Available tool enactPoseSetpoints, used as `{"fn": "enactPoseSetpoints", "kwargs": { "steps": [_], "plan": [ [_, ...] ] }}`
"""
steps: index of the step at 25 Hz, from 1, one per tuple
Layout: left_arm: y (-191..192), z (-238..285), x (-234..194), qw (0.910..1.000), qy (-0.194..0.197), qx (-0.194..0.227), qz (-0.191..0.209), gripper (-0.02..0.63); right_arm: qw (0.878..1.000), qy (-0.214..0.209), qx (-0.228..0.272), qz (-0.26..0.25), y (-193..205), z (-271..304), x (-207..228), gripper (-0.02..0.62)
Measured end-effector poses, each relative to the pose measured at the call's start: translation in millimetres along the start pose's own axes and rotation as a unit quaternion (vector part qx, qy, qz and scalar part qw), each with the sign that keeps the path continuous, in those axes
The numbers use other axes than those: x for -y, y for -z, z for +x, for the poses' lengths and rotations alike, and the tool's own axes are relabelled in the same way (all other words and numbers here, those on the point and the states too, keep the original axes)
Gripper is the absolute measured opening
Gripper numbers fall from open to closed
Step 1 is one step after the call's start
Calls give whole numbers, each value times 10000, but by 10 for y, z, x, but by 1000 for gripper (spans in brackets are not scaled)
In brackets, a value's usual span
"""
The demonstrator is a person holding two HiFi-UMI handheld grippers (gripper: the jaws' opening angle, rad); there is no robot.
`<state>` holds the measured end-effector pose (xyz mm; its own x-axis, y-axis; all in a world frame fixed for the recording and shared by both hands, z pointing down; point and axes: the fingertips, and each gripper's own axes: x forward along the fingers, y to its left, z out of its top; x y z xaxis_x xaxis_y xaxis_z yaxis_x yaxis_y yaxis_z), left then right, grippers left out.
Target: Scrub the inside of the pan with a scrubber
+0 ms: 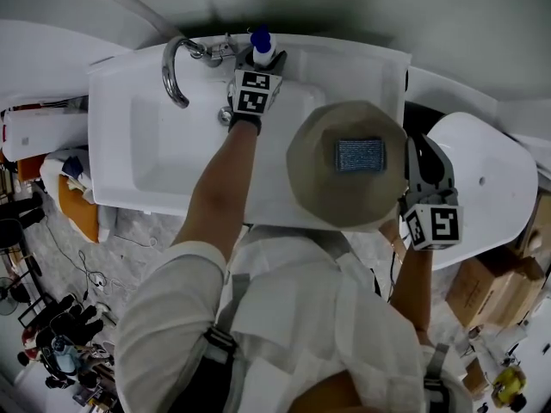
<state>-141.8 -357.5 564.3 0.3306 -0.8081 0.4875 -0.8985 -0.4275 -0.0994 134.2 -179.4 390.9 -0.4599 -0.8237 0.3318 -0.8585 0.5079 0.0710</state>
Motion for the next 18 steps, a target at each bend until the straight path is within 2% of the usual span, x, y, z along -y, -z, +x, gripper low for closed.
{"fn": "enactPoseSetpoints", "kwargs": {
  "steps": [3, 8, 14, 18],
  "plan": [
    [24, -24, 18, 9996, 130, -175, 162, 209, 10000, 50, 11, 4, 7, -15, 23, 18],
    [114, -283, 258, 9908, 711, -706, 911, 206, 9999, 115, 107, 39, -32, -73, 40, 18],
    [-64, -834, 493, 9816, 1115, -719, 1376, 204, 9993, 199, 304, 131, -137, -206, -5, 18],
    [-234, -1226, 714, 9667, 1364, -978, 1933, 204, 9986, 224, 446, 159, -193, -328, -44, 18]
  ]
}}
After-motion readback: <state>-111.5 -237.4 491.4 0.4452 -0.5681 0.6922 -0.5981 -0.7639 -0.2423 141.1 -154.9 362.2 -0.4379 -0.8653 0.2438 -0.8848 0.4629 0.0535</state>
